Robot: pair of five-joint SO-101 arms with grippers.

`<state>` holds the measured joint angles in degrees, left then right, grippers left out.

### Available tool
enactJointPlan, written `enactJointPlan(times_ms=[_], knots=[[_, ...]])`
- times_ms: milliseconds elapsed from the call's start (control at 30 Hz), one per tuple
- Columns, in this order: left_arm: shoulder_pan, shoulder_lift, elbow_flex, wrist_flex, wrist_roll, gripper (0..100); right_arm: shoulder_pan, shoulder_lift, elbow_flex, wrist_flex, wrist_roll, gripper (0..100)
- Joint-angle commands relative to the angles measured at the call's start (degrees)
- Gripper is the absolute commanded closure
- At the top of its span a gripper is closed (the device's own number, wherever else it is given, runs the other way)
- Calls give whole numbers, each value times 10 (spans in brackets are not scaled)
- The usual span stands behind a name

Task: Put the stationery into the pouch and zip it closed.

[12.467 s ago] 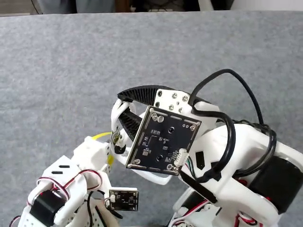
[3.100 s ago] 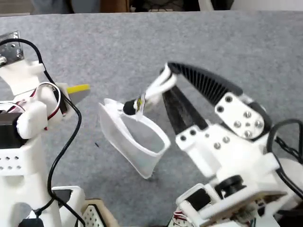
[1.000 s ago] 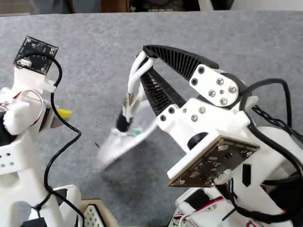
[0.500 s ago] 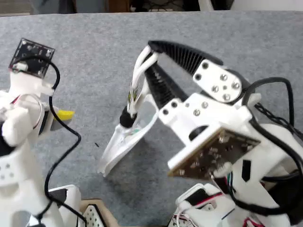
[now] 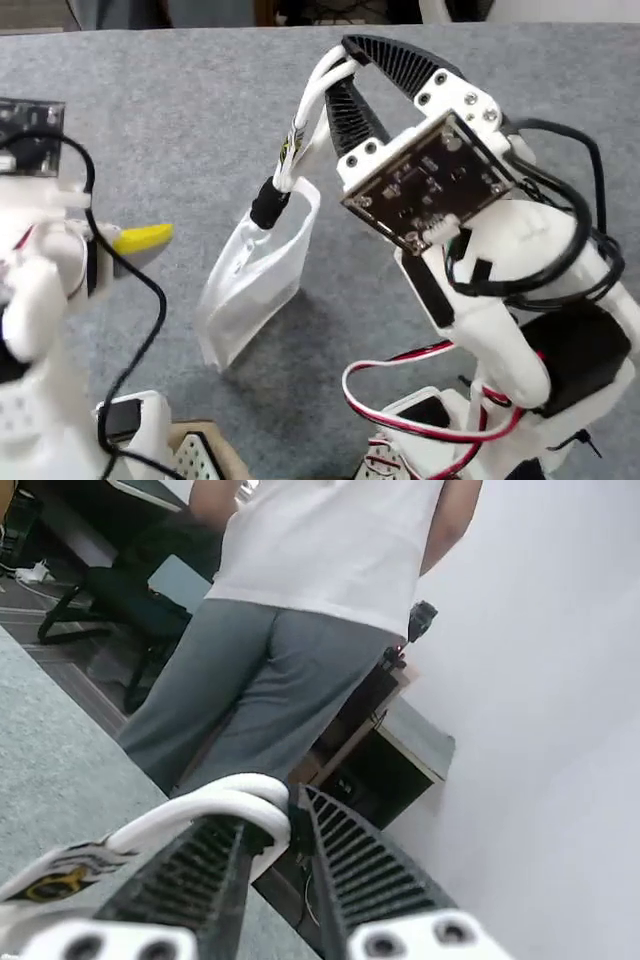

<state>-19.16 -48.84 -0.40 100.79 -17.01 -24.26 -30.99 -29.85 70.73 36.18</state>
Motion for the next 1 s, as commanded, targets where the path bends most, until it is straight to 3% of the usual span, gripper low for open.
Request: enactJointPlan(times_ms=[0, 167, 733, 967], knots=[[34, -62, 18, 4, 10, 565, 9, 0, 7, -18, -8, 986], [90, -151, 64, 4, 10, 565, 12, 0, 40, -47, -8, 986], [94, -388, 110, 4, -19, 565, 11, 0, 59, -44, -12, 986], [116, -408, 175, 4, -31, 565, -1, -4, 58, -40, -15, 986]])
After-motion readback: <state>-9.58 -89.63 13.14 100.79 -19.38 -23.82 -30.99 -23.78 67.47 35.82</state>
